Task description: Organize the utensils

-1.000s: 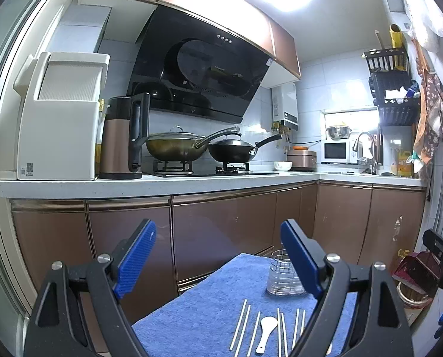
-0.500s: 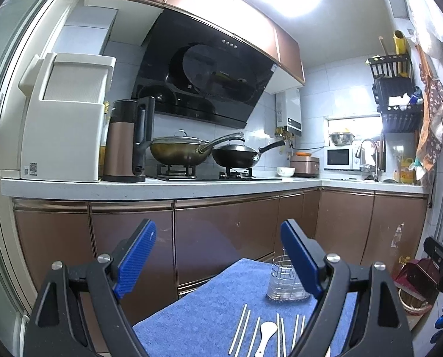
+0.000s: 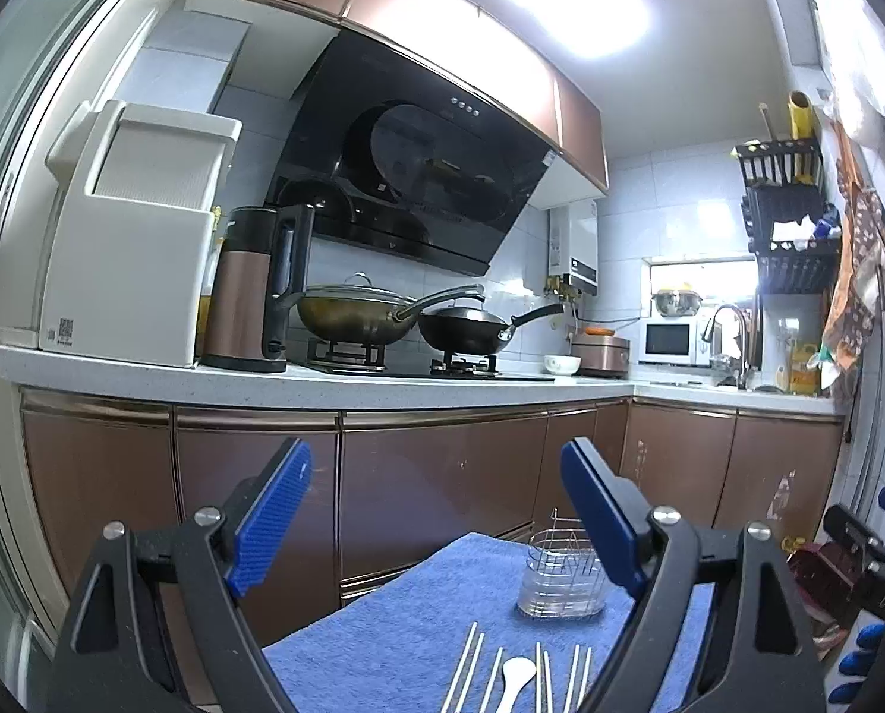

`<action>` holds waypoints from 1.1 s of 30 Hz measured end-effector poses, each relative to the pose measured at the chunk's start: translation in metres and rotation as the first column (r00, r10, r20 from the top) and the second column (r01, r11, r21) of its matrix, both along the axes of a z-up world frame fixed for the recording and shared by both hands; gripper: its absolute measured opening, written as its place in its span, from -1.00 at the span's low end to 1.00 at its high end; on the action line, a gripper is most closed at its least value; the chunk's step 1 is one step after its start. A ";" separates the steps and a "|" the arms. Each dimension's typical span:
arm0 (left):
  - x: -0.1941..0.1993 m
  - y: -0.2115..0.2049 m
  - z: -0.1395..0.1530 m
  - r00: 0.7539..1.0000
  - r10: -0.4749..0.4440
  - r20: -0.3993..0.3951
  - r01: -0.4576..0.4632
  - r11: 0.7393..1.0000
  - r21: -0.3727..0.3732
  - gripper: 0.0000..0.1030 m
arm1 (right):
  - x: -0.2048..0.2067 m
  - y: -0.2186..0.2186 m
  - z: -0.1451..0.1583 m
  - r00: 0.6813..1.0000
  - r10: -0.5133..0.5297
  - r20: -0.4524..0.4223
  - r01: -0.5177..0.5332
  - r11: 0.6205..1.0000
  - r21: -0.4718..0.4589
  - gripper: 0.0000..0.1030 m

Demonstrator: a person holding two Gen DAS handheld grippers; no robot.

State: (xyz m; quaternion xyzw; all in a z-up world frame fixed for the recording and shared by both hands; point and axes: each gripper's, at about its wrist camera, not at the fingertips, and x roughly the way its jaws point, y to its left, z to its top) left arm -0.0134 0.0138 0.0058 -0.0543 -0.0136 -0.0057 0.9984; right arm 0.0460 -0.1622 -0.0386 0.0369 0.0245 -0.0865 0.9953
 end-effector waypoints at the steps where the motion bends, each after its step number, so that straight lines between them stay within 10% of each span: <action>1: 0.001 0.001 0.000 1.000 0.000 -0.002 0.000 1.000 -0.008 0.66 | 0.000 0.000 0.000 1.000 0.002 0.002 -0.002 1.000 -0.001 0.99; 21: 0.051 -0.002 -0.030 0.970 -0.115 -0.212 0.103 0.992 -0.067 0.66 | 0.018 -0.011 -0.017 0.997 0.019 -0.081 -0.017 1.000 0.025 1.00; 33: 0.121 -0.024 -0.079 0.849 -0.212 -0.484 0.207 0.976 -0.065 0.64 | 0.067 -0.032 -0.060 0.929 0.204 -0.308 -0.162 0.974 0.155 0.99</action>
